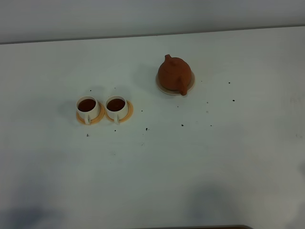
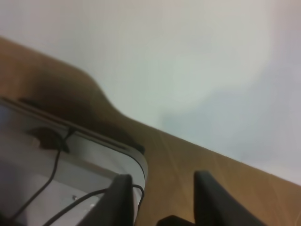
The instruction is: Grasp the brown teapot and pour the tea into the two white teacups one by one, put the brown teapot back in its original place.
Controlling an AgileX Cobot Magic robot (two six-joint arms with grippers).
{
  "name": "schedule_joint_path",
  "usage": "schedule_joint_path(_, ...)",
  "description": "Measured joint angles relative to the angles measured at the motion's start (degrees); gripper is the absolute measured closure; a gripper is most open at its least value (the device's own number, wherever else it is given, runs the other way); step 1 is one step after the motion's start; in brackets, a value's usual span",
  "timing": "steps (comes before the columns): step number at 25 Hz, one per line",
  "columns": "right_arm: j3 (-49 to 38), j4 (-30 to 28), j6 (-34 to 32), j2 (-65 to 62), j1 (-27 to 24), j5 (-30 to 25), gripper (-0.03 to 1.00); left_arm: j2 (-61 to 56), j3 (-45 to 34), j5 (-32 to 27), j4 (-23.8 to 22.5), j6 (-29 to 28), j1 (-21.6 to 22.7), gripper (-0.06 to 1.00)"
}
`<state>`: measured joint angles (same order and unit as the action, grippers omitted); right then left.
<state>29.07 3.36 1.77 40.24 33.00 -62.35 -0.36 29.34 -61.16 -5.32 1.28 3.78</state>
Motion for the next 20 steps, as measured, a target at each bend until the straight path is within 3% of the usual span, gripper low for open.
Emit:
schedule_joint_path(11,0.0,0.2,0.0,-6.7,-15.1,-0.1,0.67,0.0,0.0,0.0,0.0,0.0,0.0,0.68)
schedule_joint_path(20,-0.1,0.2,0.0,-21.1,-18.4,-0.2,0.67,0.0,0.0,0.0,0.0,0.0,0.0,0.68)
